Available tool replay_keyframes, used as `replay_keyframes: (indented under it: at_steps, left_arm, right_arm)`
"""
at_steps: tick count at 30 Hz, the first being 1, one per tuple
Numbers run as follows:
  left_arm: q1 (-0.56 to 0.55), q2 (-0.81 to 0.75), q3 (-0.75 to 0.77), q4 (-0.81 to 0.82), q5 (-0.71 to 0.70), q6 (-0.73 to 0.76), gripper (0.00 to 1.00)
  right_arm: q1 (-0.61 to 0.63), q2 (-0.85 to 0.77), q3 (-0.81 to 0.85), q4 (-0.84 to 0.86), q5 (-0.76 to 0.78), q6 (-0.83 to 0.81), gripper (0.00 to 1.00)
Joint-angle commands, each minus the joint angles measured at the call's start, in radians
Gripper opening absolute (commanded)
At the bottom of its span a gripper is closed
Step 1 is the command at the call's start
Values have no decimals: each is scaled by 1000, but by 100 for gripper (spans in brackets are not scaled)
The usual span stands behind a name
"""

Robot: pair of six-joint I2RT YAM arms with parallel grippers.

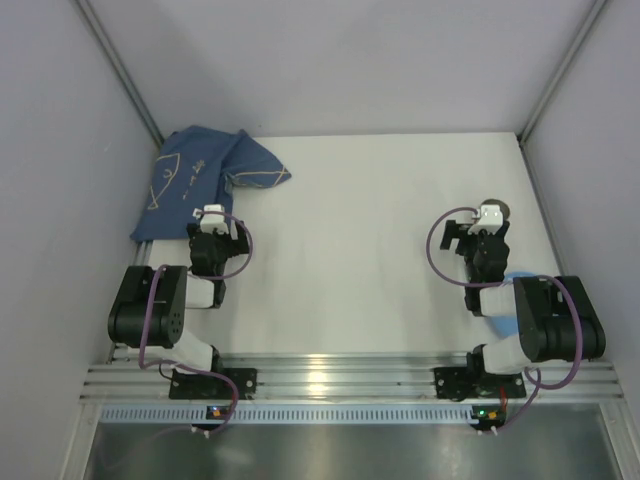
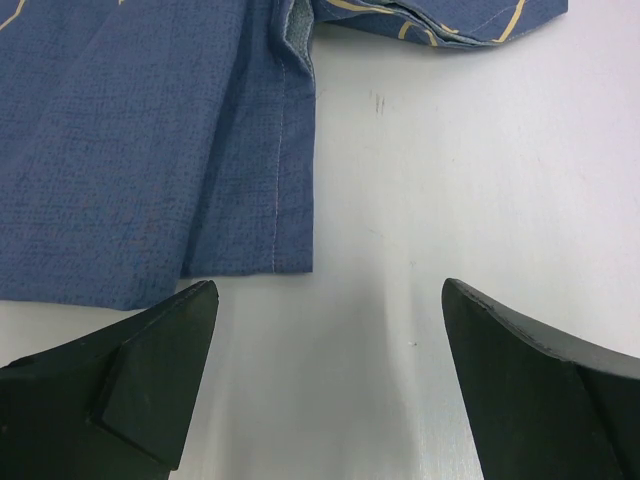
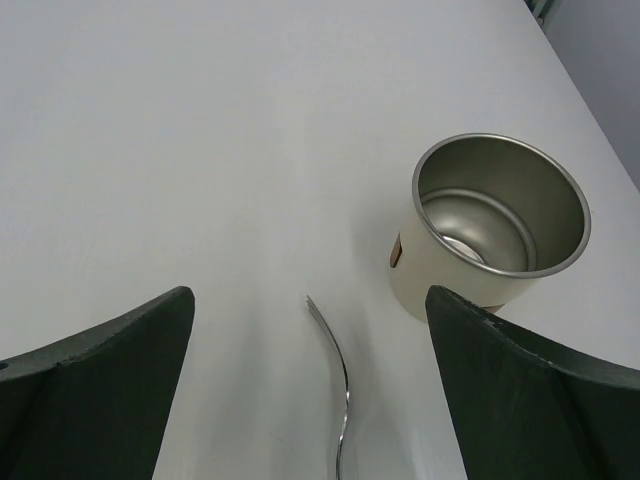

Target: Set the dinner table for one person

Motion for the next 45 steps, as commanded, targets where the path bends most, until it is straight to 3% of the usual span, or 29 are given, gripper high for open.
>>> replay_keyframes:
  at_steps: [1,8,15,17,18,19,21,26,32,35,36,38,41,43,45]
  left_arm:
    - [7,5,-10,91,16,-2,99]
    - [6,28,-29,169,16,2,99]
    - [6,25,-14,130,13,2,99]
    - [-20,-7,1,112,-58,-8,99]
    - [-48,-61,30,26,-288,-10,99]
    - [-68,-108,83,-287,-375,-36,99]
    - [-65,-163,271,-501,-474,-113,99]
    - [-54,-143,594,-845,-310,-137,99]
    - [33,66,955,-1206,-146,-292,99]
    - [37,144,1062,-1327,-195,-295,99]
    - [38,158,1084,-1358,-207,-295,98]
    - [35,192,1122,-1367,-211,-288,94]
    - [35,230,1142,-1369,-154,-286,86]
    - [30,256,1144,-1364,-132,-295,81]
    - [20,279,1150,-1366,-126,-292,77]
  right_arm:
    - [8,3,18,76,-11,1,100]
    - [9,3,18,76,-11,1,100]
    - [6,6,16,88,-17,6,100]
    - [6,7,16,90,-17,4,100]
    - [6,7,16,90,-17,4,100]
    - [5,7,16,88,-17,4,100]
    - [5,7,18,86,-17,4,100]
    - [5,6,18,80,-19,4,100]
    - [14,-2,27,71,56,12,100]
    - [75,-152,131,-166,119,-34,100]
    - [112,-243,192,-443,141,-22,100]
    - [117,-308,380,-689,98,44,100]
    - [109,-307,504,-959,263,490,100]
    - [68,-260,553,-1078,105,483,100]
    - [69,-203,631,-1182,72,503,100]
